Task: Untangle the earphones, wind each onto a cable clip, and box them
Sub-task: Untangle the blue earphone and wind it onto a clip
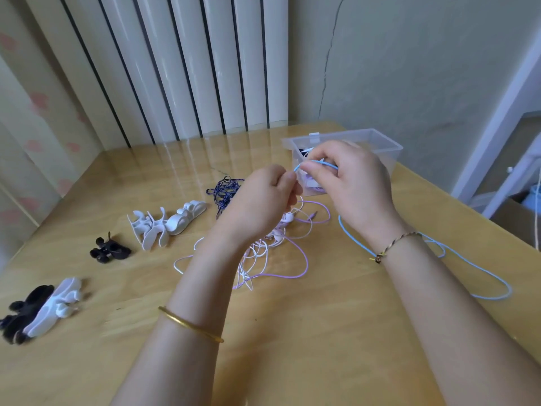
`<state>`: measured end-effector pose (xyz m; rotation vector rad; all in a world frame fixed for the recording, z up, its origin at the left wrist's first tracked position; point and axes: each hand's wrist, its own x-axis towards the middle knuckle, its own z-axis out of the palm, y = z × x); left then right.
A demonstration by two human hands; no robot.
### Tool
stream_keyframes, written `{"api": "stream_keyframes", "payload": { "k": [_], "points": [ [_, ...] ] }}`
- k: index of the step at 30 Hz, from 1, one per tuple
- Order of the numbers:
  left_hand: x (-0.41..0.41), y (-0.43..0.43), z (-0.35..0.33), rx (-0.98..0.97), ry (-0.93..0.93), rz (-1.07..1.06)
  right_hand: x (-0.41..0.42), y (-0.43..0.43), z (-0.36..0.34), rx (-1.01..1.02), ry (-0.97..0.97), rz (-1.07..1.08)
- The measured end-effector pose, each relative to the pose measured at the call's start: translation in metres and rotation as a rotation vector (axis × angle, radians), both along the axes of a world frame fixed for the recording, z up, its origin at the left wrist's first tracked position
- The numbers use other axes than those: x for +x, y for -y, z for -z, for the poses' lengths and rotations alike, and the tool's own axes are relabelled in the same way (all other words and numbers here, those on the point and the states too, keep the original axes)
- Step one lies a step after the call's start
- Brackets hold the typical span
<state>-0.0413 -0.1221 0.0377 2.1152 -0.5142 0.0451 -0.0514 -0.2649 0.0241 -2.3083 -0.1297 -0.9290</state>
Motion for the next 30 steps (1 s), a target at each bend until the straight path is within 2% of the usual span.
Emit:
{"api": "stream_keyframes", "payload": {
  "k": [2, 6, 8, 9, 11, 13, 15, 17, 18, 19, 23, 27, 28, 30],
  "points": [
    [-0.003, -0.001, -0.004, -0.179, -0.134, 0.042, 0.004, 0.003, 0.002, 0.097, -0.062, -0.072],
    [0.000, -0.006, -0.012, -0.769, -0.478, 0.086, 0.004, 0.007, 0.001, 0.336, -0.331, -0.315],
    [0.002, -0.008, -0.012, -0.972, -0.579, 0.075, 0.000, 0.006, -0.001, 0.349, -0.455, -0.414],
    [0.002, -0.008, -0.011, -1.022, -0.574, 0.055, -0.003, 0.004, -0.002, 0.315, -0.504, -0.451],
    [0.000, -0.004, -0.006, -0.973, -0.426, -0.022, -0.009, 0.000, -0.005, 0.224, -0.569, -0.511],
    [0.000, -0.003, -0.001, -0.803, -0.196, -0.135, -0.013, -0.001, -0.009, 0.203, -0.589, -0.537],
    [0.005, -0.007, 0.003, -0.506, 0.046, -0.204, -0.013, 0.000, -0.012, 0.190, -0.515, -0.495],
    [0.006, -0.008, 0.005, -0.135, 0.186, -0.161, -0.009, 0.002, -0.012, 0.132, -0.367, -0.405],
    [0.005, -0.006, 0.005, -0.011, 0.199, -0.119, -0.007, 0.003, -0.011, 0.104, -0.295, -0.351],
    [0.003, -0.003, 0.004, 0.030, 0.172, -0.073, -0.005, 0.005, -0.010, 0.086, -0.233, -0.298],
    [-0.001, 0.001, -0.004, -0.038, 0.073, -0.034, -0.001, 0.000, -0.005, 0.016, -0.076, -0.167],
    [-0.001, -0.005, -0.003, 0.070, -0.040, 0.014, 0.002, 0.000, -0.001, -0.028, 0.052, -0.025],
    [-0.002, -0.005, -0.003, 0.033, -0.090, 0.049, 0.002, 0.003, -0.002, 0.012, 0.056, -0.032],
    [-0.005, -0.005, -0.005, -0.182, -0.222, 0.118, 0.003, 0.007, -0.002, 0.118, 0.012, -0.095]
  ]
}}
